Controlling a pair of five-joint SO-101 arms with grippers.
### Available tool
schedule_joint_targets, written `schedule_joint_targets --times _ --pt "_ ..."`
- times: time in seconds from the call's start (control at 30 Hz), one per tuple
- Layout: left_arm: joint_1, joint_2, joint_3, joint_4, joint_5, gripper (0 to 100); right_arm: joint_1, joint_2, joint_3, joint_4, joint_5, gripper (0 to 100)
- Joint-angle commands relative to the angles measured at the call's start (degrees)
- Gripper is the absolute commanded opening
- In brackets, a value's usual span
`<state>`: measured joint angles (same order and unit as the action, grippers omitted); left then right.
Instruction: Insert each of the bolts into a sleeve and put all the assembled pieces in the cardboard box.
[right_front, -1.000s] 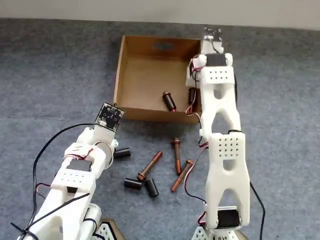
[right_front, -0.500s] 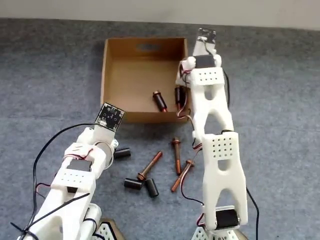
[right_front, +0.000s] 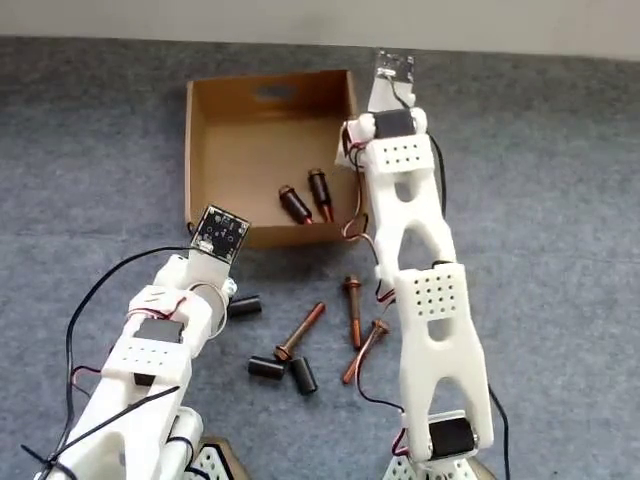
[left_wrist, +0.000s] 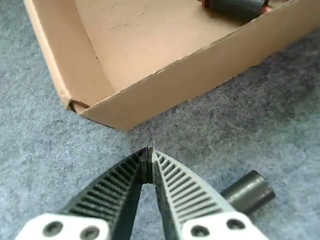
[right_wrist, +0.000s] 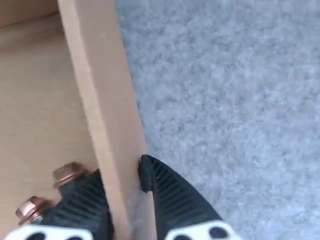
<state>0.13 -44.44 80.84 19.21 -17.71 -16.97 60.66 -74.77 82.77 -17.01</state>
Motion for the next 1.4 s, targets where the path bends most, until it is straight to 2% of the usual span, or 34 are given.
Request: schedule_joint_targets --times 0.0,0.17,0.4,0.57,0.67,0.83,1.03,1.2,1.37 --pt "1.1 0.1 -0.1 -1.0 -0.5 2 -1.2 -1.8 -6.2 2.3 -0.8 5.0" --pt "1.1 0.1 -0.1 -1.0 -0.5 2 -1.4 -1.3 -7.8 5.7 -0.4 23.3" --pt "1.1 0.1 -0.1 -1.0 -0.5 2 -1.2 -2.1 -8.4 10.2 -0.4 23.1" --pt "1.1 0.1 -0.1 -1.0 -0.5 2 -2.4 -2.6 -16.1 16.4 -0.4 23.1" --pt "1.1 0.1 -0.1 -1.0 -0.5 2 -2.5 -2.5 -23.3 18.2 -0.4 20.3" --pt "1.0 0.1 -0.1 -1.0 -0.5 2 -2.1 -3.4 -26.9 18.4 4.4 0.0" --pt "0.9 0.1 -0.1 -1.0 -0.5 2 -1.8 -5.8 -26.9 18.6 4.9 3.5" --pt "0.9 0.1 -0.1 -1.0 -0.5 2 -2.5 -14.4 -18.1 18.6 4.9 3.7" --pt "1.0 0.1 -0.1 -1.0 -0.5 2 -4.4 -31.3 6.6 18.5 4.9 3.8"
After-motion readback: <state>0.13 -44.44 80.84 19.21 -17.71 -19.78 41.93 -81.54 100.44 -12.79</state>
